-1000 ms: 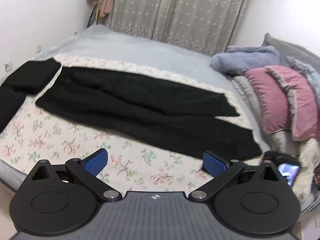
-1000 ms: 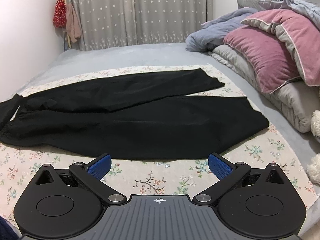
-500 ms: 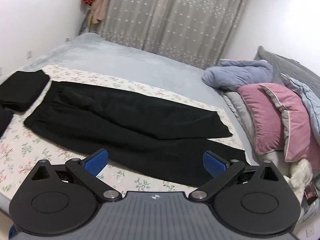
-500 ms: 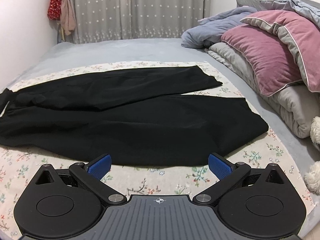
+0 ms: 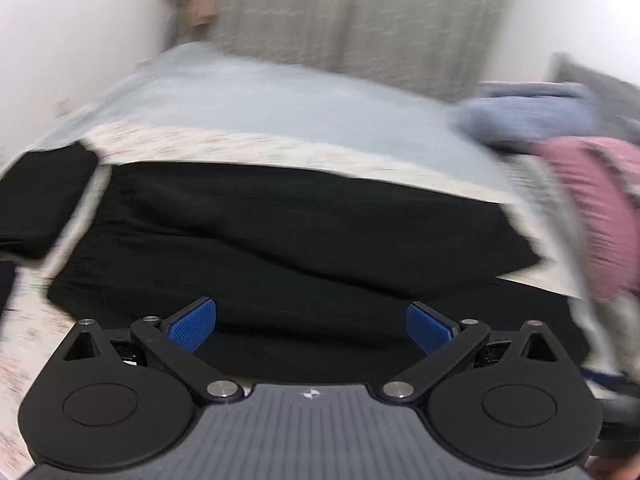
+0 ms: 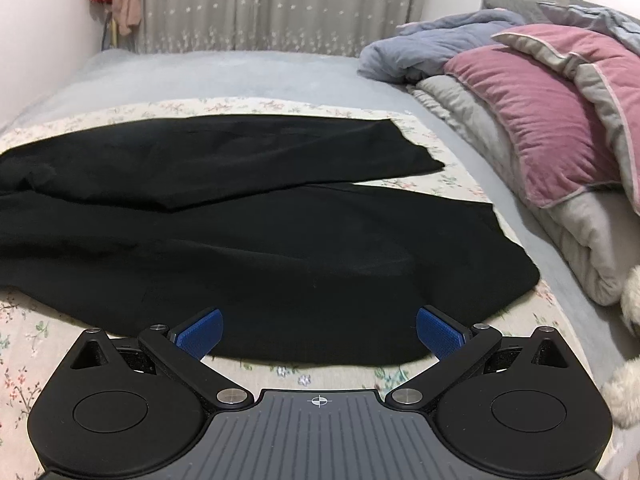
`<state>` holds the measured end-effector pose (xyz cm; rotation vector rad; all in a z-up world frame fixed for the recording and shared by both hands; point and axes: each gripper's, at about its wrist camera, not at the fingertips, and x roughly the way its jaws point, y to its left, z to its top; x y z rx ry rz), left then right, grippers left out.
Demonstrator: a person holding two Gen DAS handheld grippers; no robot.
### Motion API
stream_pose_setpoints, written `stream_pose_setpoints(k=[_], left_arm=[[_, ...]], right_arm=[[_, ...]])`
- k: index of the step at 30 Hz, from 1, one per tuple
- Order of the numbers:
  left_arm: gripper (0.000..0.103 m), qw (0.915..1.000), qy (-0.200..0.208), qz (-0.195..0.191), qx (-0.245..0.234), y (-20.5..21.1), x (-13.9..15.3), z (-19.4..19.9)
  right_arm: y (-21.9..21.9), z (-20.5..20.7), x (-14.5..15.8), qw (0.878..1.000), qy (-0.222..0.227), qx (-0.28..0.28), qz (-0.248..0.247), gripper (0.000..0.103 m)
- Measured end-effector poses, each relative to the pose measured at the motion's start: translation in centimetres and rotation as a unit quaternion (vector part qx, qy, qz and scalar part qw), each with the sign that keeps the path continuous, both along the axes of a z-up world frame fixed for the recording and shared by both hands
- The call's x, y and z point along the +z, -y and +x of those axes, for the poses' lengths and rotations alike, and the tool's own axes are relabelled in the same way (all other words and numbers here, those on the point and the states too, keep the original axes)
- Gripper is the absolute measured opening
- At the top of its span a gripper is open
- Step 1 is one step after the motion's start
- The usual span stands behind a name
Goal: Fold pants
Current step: 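Grasp the waistband with the left gripper while the right gripper grasps the other waistband corner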
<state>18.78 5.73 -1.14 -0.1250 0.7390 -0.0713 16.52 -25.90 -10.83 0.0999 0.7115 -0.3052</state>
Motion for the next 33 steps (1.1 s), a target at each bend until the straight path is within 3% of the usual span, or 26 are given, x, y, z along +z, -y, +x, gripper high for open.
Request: stream_pose_setpoints(k=[3,7,11,13,16,22,25,29,33], left_arm=[[0.103,0.9975,-0.028,0.012,0.064,-5.4,-2.3,4.8],[0.103,0.9892,-0.067,-0.038,0.125,-13.0,-4.9,11.6],[0.103,0.9773,-0.081,-0.058,0.187,-18.8,-5.8,17.8],[0.103,0.9773,-0.097,-0.068,0.176,-19.9,-6.2,21.2],[0.103,0.9775,-0.11,-0.054,0.172,-20.5,-7.2,25.6],[0.103,0.9781,-0.135,0.004,0.158,-20.9,-9.9,31.3],[0.103,0.9741,-0.171,0.009,0.147,-21.3,-11.0,32.8],[0.103,0.9682,-0.191,0.035,0.158,-21.0,-11.4,34.7],[0.103,0.9646,-0.2,0.062,0.161,-20.3,-12.8,36.3]], right_arm=[[2.1,1.3,1.2,1.0,0.007,0.019,-0.003,0.103],[6.5,5.3,2.3,0.999,0.023,0.031,0.017,0.103],[11.6,11.4,1.6,0.999,0.008,0.015,0.03,0.103],[14.6,14.2,1.0,0.998,0.0,-0.003,0.065,0.103],[19.2,18.1,0.1,0.99,0.014,-0.036,0.137,0.103],[26.0,28.1,-1.9,0.977,0.007,-0.089,0.191,0.103],[28.8,32.0,-2.8,0.973,-0.004,-0.12,0.198,0.103],[30.5,35.8,-2.2,0.977,-0.032,-0.133,0.161,0.103],[32.2,39.7,-0.9,0.981,-0.012,-0.124,0.15,0.103]])
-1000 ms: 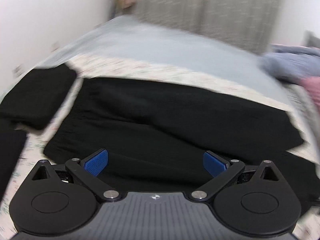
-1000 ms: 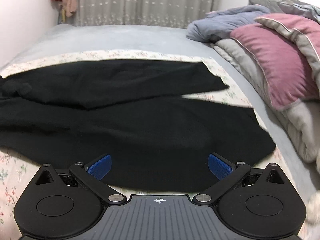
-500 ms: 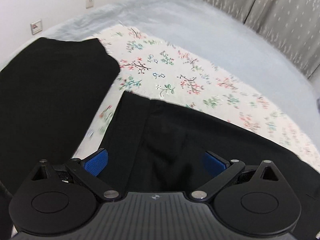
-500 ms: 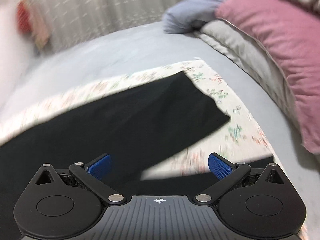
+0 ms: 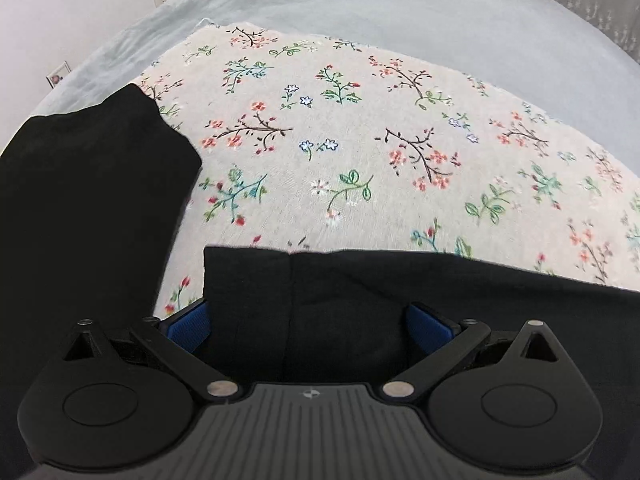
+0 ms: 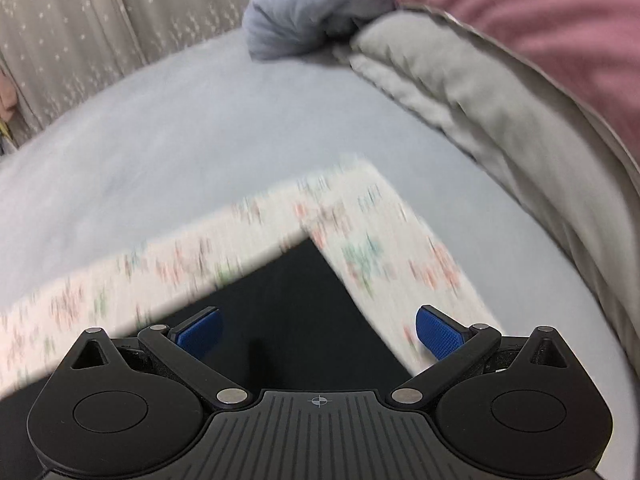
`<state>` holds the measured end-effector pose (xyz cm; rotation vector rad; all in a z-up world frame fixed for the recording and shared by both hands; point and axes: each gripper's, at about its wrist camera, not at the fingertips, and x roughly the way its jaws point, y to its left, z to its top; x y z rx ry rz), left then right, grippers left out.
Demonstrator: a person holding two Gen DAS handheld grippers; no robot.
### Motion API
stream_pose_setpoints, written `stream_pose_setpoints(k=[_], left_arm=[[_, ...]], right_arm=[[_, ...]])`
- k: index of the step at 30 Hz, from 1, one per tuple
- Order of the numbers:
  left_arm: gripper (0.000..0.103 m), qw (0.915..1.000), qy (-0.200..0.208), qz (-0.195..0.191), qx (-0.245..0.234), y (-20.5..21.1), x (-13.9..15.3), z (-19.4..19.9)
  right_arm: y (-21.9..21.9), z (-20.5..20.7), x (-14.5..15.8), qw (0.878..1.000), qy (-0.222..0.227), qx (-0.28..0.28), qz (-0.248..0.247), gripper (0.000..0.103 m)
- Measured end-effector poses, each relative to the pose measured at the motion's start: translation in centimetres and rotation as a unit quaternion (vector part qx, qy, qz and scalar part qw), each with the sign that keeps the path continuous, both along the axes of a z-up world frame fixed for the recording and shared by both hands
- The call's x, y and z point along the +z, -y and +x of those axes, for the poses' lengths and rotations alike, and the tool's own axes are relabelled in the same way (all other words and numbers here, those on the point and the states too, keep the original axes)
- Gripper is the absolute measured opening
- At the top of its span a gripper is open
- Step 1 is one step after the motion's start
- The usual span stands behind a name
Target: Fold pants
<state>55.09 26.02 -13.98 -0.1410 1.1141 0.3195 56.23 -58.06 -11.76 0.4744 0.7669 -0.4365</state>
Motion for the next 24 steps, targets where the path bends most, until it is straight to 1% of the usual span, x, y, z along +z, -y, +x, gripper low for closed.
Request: stream_pose_setpoints(k=[1,2,4,5,7,8,9,10,11,12,13,14,16,18,20,22,24], left_arm=[[0.103,1.0,0.005,-0.001,0.006,0.0,0.0,0.1],[0.103,0.9999,0.008,-0.003,0.01,-0.1,-0.1,0.2],[0.103,0.9999,0.016,0.005,0.003,0.1,-0.3,0.2],[0.103,0.9997,0.021,0.013,-0.005,0.3,-0.4,0.1],[0.103,0.999,0.036,0.022,-0.013,0.7,-0.5,0.0],[0.098,0.9984,0.046,0.024,-0.021,0.9,-0.6,-0.3],[0.091,0.9974,0.06,0.027,-0.032,1.1,-0.6,-0.7],[0.068,0.9966,0.07,0.029,-0.033,1.5,-0.3,-1.1],[0.053,0.9959,0.079,0.028,-0.034,1.8,-0.1,-1.5],[0.05,0.9953,0.086,0.027,-0.035,2.1,0.1,-1.7],[0.042,0.9948,0.089,0.03,-0.037,2.7,0.3,-2.1],[0.035,0.9944,0.092,0.032,-0.041,3.2,0.4,-2.3],[0.031,0.9926,0.11,0.025,-0.045,3.7,1.2,-2.8],[0.03,0.9883,0.145,0.007,-0.046,3.8,2.5,-4.0],[0.03,0.9841,0.171,-0.003,-0.047,4.4,3.6,-4.6],[0.029,0.9814,0.186,-0.006,-0.047,4.9,4.3,-5.3],[0.029,0.9786,0.199,-0.008,-0.052,5.6,4.7,-6.0]], right_arm=[[0.1,0.8,-0.2,1.0,-0.004,0.004,0.0,0.102],[0.1,1.6,-0.7,1.0,-0.018,0.011,-0.005,0.102],[0.0,3.0,-1.8,0.999,-0.046,0.021,-0.021,0.1],[0.0,3.4,-2.2,0.998,-0.053,0.024,-0.028,0.098],[-0.1,4.0,-3.0,0.998,-0.053,0.024,-0.038,0.095],[-0.2,4.1,-3.3,0.997,-0.048,0.022,-0.048,0.09],[-0.7,4.1,-3.5,0.997,-0.043,0.024,-0.063,0.086],[-1.2,3.9,-3.5,0.996,-0.034,0.035,-0.079,0.07],[-1.6,3.8,-3.3,0.995,-0.025,0.046,-0.085,0.03],[-1.9,4.0,-3.0,0.995,-0.023,0.049,-0.085,0.007],[-1.9,3.7,-2.7,0.996,-0.017,0.052,-0.075,0.002],[-2.0,3.3,-2.3,0.995,-0.012,0.054,-0.081,0.002],[-2.2,2.2,-1.4,0.994,0.005,0.051,-0.093,0.002],[-2.0,0.8,-0.2,0.994,0.02,0.041,-0.1,0.001],[-1.6,-1.0,1.6,0.993,0.038,0.027,-0.11,0.001],[-1.0,-3.0,3.2,0.992,0.053,0.013,-0.116,0.001],[-0.3,-4.8,4.3,0.992,0.057,0.002,-0.116,0.001]])
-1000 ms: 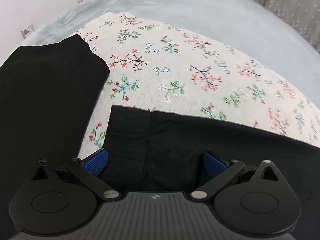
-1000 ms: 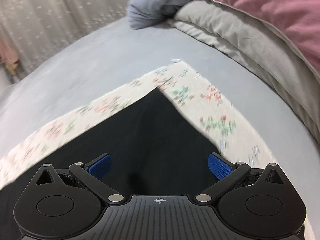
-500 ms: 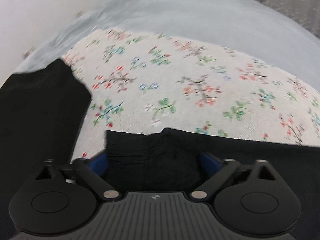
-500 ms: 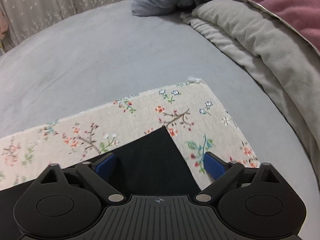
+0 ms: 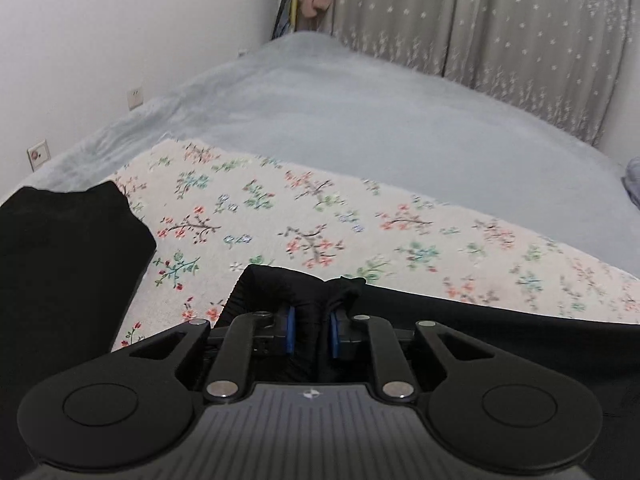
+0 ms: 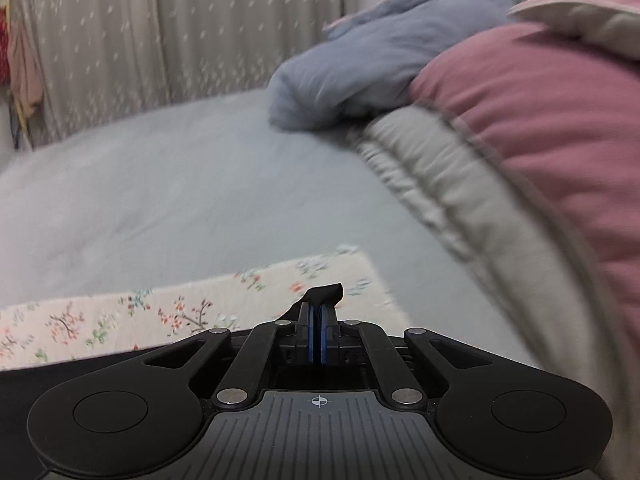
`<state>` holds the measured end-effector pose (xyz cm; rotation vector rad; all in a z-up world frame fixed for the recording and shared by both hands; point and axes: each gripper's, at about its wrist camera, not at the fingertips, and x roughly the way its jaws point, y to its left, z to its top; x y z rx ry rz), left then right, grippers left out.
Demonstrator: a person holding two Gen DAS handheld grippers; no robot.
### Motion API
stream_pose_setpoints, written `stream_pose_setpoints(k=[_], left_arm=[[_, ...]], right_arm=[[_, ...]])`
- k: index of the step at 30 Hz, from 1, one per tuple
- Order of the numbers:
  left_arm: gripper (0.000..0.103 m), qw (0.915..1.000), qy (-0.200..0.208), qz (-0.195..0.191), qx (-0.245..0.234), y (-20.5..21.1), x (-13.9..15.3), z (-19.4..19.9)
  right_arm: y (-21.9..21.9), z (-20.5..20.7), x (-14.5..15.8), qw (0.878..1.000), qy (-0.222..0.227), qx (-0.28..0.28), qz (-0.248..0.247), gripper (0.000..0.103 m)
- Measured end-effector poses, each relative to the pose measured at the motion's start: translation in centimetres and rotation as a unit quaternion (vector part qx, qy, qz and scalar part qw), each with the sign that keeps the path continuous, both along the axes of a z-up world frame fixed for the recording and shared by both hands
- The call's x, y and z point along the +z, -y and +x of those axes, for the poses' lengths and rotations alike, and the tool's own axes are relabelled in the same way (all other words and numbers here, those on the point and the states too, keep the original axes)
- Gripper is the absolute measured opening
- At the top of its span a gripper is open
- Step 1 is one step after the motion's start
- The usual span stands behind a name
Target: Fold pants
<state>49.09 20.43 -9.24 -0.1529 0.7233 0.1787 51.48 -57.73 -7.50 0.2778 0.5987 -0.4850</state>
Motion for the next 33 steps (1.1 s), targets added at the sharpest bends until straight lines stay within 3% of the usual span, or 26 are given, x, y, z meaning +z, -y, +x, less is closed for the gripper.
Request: stream_pose_setpoints(k=[6,12,16,20,22,24,26,27,29,33], left_arm=[[0.029,0.9993,0.032,-0.021,-0.005,0.1,2.1,-1.0],[0.028,0.998,0.052,-0.035,0.01,-0.8,4.2,-0.3],[0.029,0.9936,0.102,-0.048,0.008,-1.3,5.6,-2.7],[0.029,0.9887,0.141,-0.049,-0.012,-3.0,4.2,-8.1],[0.03,0.9872,0.145,-0.052,-0.041,-4.0,2.4,-11.2],[0.033,0.9884,0.124,-0.044,-0.076,-4.6,0.0,-13.8],[0.038,0.9915,0.081,-0.029,-0.097,-5.0,-2.6,-15.4],[0.039,0.9924,0.061,-0.03,-0.102,-5.1,-3.7,-16.2],[0.054,0.9941,0.036,-0.033,-0.097,-5.5,-5.0,-17.7],[0.063,0.9936,0.032,-0.077,-0.077,-7.2,-4.9,-20.2]], right_arm=[[0.7,-4.2,0.9,1.0,-0.003,-0.019,-0.013,0.001],[0.0,-4.3,2.3,1.0,0.02,-0.014,-0.02,0.001],[-1.0,-5.8,7.5,0.993,0.099,-0.003,-0.059,0.001],[-2.4,-11.6,10.5,0.978,0.185,0.014,-0.093,0.001],[-3.4,-15.4,9.3,0.976,0.189,0.03,-0.105,0.001],[-4.6,-19.6,6.1,0.979,0.163,0.042,-0.113,0.001],[-5.0,-24.0,1.5,0.988,0.127,0.047,-0.073,0.001],[-5.1,-25.8,-0.8,0.992,0.108,0.045,-0.053,0.001],[-5.4,-28.8,-5.6,0.997,0.062,0.035,-0.012,0.001],[-6.6,-31.9,-9.5,0.999,0.026,0.019,0.025,0.001]])
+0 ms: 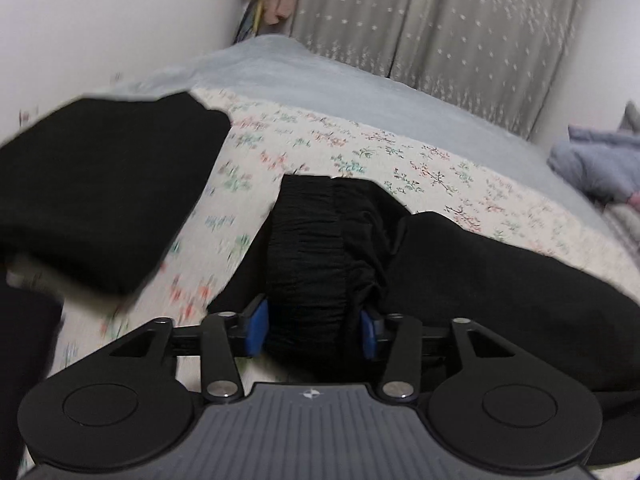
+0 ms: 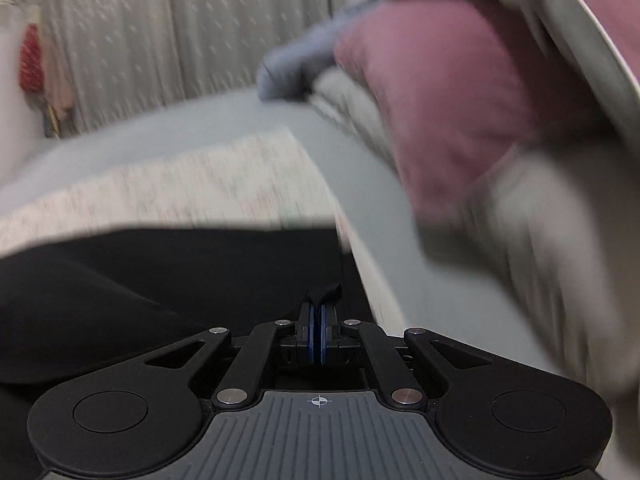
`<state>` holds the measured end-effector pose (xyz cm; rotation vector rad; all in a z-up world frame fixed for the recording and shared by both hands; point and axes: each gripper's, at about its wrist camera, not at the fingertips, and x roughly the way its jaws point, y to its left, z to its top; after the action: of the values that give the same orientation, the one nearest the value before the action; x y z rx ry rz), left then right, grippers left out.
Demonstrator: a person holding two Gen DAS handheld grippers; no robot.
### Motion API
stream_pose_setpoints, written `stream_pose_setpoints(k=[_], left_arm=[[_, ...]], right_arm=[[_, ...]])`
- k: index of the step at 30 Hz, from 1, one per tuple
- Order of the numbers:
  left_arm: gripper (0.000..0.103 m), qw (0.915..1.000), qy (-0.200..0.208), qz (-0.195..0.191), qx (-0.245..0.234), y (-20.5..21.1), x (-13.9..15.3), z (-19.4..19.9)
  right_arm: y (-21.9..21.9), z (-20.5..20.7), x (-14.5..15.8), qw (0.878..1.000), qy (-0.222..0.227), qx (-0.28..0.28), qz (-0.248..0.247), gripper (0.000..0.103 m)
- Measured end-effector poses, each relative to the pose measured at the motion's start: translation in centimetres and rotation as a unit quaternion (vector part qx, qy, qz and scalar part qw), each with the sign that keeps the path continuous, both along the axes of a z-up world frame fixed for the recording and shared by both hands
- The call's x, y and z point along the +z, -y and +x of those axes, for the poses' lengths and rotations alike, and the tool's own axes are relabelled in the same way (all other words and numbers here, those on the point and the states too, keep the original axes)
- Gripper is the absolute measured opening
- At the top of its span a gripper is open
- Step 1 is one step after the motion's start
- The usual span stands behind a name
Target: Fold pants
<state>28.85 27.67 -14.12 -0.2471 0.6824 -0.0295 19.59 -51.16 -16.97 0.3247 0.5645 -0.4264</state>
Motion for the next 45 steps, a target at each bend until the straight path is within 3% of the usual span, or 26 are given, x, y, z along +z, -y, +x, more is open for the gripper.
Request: stream_pose_setpoints(k=[6,9,12,14,18,19,20,22,25,29,31,33,35,37,39,41,43,44,45], left_arm=[[0.073,0.996,-0.003,-0.083,0.033,-2.3,0.4,-2.7],[0.076,0.9845,0.005,-0.165,0.059,-3.9,0.3,-3.6],[0.087,0.9685,0.002,-0.24,0.067,-4.0,0.0,-3.8],[0.094,0.9646,0.004,-0.254,0.07,-3.5,0.1,-3.8],[0.096,0.9621,0.006,-0.254,0.099,-2.2,0.3,-1.9],[0.089,0.9632,-0.007,-0.245,0.111,-1.9,0.1,-1.1],[0.062,0.9653,-0.027,-0.23,0.12,-1.4,0.2,-0.2],[0.03,0.9719,-0.05,-0.194,0.122,-1.0,0.6,1.2],[0.024,0.9718,-0.051,-0.194,0.123,-2.1,1.9,2.5],[0.022,0.9666,0.001,-0.225,0.122,-4.4,4.2,1.4],[0.023,0.9651,0.03,-0.242,0.094,-5.4,4.0,0.3],[0.025,0.9723,0.012,-0.218,0.082,-5.6,2.1,-0.1],[0.027,0.9775,-0.039,-0.187,0.088,-5.4,-0.6,0.5],[0.03,0.9708,-0.059,-0.211,0.098,-6.0,-3.3,0.1],[0.035,0.9614,-0.048,-0.247,0.111,-6.6,-4.3,-0.8],[0.058,0.9567,-0.051,-0.254,0.132,-7.1,-4.2,-1.3],[0.072,0.9575,-0.048,-0.253,0.13,-7.4,-3.8,-1.5],[0.081,0.9575,-0.049,-0.254,0.128,-7.3,-3.7,-1.5],[0.084,0.9563,-0.05,-0.26,0.125,-7.4,-3.7,-1.6]], right_arm=[[0.3,-3.1,2.1,0.999,0.023,-0.012,0.026,0.001],[1.0,-4.6,3.4,0.998,0.042,-0.013,0.051,0.001],[1.4,-4.0,3.8,0.998,0.018,-0.011,0.064,0.002],[1.9,-3.5,3.8,0.997,0.01,-0.016,0.079,0.002],[3.0,-3.0,3.4,0.994,0.015,-0.026,0.107,0.002],[3.0,-2.6,3.4,0.994,0.009,-0.025,0.103,0.002],[3.0,-2.2,3.3,0.995,0.003,-0.025,0.097,0.002],[2.9,-1.4,3.4,0.996,-0.008,-0.024,0.091,0.002],[3.3,-0.5,4.5,0.996,-0.009,-0.019,0.088,0.002],[4.0,1.0,8.6,0.997,0.013,0.004,0.07,0.002],[3.6,0.3,11.0,0.998,0.043,0.016,0.053,0.002],[2.7,-1.4,12.1,0.997,0.065,0.026,0.033,0.002],[1.6,-3.2,10.8,0.998,0.056,0.036,0.014,0.002],[0.9,-4.2,7.3,0.998,0.02,0.058,0.009,0.002],[1.1,-4.9,2.8,0.996,-0.026,0.066,0.046,0.002],[1.1,-5.5,-0.4,0.994,-0.049,0.069,0.064,0.003],[0.8,-6.5,-0.8,0.996,-0.025,0.059,0.064,0.004],[1.0,-7.0,-0.7,0.996,-0.013,0.049,0.078,0.013],[1.2,-7.4,-0.5,0.995,-0.004,0.037,0.089,0.017]])
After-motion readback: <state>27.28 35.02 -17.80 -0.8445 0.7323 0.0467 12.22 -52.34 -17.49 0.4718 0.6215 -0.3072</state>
